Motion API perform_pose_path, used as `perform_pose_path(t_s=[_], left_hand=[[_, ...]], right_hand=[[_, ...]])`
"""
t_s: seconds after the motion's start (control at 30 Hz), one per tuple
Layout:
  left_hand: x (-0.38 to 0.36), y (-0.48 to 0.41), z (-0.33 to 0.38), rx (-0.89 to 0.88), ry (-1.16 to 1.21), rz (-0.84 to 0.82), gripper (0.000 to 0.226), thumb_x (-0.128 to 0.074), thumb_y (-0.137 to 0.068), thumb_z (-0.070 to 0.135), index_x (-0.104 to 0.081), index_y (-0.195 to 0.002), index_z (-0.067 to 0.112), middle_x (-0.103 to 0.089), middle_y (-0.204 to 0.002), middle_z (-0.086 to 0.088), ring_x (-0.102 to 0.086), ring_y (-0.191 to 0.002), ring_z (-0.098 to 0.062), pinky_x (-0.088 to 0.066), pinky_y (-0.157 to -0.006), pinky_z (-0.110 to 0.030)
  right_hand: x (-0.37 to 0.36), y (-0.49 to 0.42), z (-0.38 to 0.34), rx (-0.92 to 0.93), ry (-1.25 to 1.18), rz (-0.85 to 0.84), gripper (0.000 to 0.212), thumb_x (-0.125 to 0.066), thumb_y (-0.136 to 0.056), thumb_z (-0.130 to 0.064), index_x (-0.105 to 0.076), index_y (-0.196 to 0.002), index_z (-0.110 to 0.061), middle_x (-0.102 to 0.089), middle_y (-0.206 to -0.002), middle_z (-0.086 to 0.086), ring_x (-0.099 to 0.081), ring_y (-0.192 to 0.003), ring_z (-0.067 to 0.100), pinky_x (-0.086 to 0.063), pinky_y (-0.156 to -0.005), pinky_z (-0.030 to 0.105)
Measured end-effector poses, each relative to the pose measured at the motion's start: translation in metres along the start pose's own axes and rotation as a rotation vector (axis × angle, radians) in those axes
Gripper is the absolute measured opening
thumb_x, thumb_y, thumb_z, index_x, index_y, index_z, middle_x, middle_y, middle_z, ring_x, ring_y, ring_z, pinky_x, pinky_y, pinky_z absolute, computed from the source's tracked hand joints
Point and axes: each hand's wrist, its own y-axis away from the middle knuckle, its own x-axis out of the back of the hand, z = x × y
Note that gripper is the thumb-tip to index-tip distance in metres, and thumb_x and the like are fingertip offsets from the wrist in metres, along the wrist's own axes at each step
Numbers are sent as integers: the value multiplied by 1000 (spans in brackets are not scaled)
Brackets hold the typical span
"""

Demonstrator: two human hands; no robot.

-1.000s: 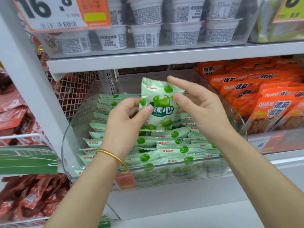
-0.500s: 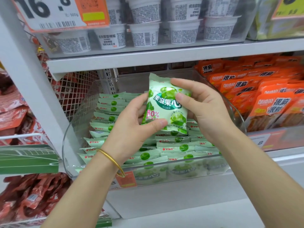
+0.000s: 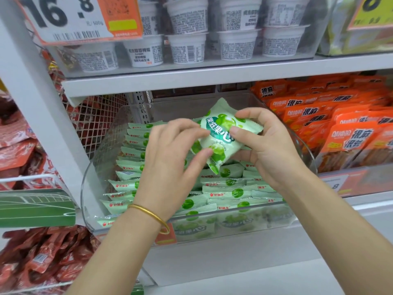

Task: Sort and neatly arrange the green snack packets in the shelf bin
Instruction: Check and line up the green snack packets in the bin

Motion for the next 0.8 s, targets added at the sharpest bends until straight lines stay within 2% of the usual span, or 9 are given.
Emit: perform_pose_path(t_s=[0.1, 0.17, 0.3, 0.4, 0.47, 0.53, 0.63, 0.7, 0.8], left_hand=[[-2, 3, 3, -17, -81, -81, 61, -47, -78, 64, -59, -121, 22, -54, -121, 6, -43, -112, -19, -30, -95, -30], [-3, 4, 3, -11, -144, -99, 69, -50, -73, 65, -55, -125, 21, -52, -123, 4, -41, -113, -19, -31, -93, -33], [-2, 2, -2, 6, -116, -49, 44, -51, -82, 39, -57, -121, 19, -59, -115, 4, -51, -106, -22, -40, -92, -37], [3, 1, 4, 105, 75, 41, 31, -51, -89, 28, -60, -118, 22, -62, -106, 14, -55, -99, -9, -43, -88, -27], [6, 1, 7, 186, 236, 77, 25, -55, -91, 22, -60, -115, 25, -61, -101, 22, -56, -91, 1, -45, -79, -16], [8, -1, 8, 276, 394, 84, 25, -58, -91, 19, -59, -115, 27, -62, -101, 19, -60, -85, 0, -49, -74, -17], [9, -4, 8, 396, 584, 80, 31, -58, -91, 16, -56, -120, 27, -61, -101, 16, -56, -68, 3, -48, -64, -15], [10, -4, 9, 409, 637, 59, 33, -57, -91, 16, -53, -121, 29, -59, -103, 14, -47, -60, 3, -44, -58, -12], [13, -3, 12, 381, 698, 0, 37, -59, -90, 23, -49, -124, 35, -60, -113, 12, -55, -70, -8, -52, -70, -23]], right_hand=[[-3, 1, 0, -2, -58, -8, 21, -62, -84, -2, -54, -101, -13, -63, -95, 7, -68, -71, 13, -55, -55, 26], [-4, 3, -1, -11, -120, -49, 23, -62, -80, -12, -54, -101, -11, -63, -97, 12, -68, -76, 16, -55, -60, 28], [-5, 3, -2, -11, -100, -64, 33, -48, -85, -37, -61, -101, -11, -66, -90, 5, -68, -80, 24, -57, -67, 34], [0, -1, -1, 81, 270, 65, 40, -36, -97, -49, -68, -107, -29, -63, -98, -6, -62, -94, 15, -53, -78, 30], [4, 0, -1, 226, 462, 92, 31, -38, -91, -48, -62, -110, -44, -57, -109, -13, -54, -108, 5, -43, -96, 26], [4, 1, -1, 341, 421, 20, 28, -47, -92, -34, -54, -117, -43, -57, -117, -16, -51, -114, -2, -40, -103, 23], [4, 4, -1, 354, 274, -132, 36, -58, -89, -14, -57, -119, -34, -60, -123, -10, -56, -113, 0, -47, -95, 22], [4, 4, -1, 293, 225, -157, 33, -64, -81, -13, -69, -107, -33, -66, -115, -8, -64, -98, 5, -54, -76, 22], [6, 4, -2, 221, 180, -144, 30, -69, -74, -14, -74, -97, -31, -68, -108, -5, -65, -78, 10, -55, -57, 25]])
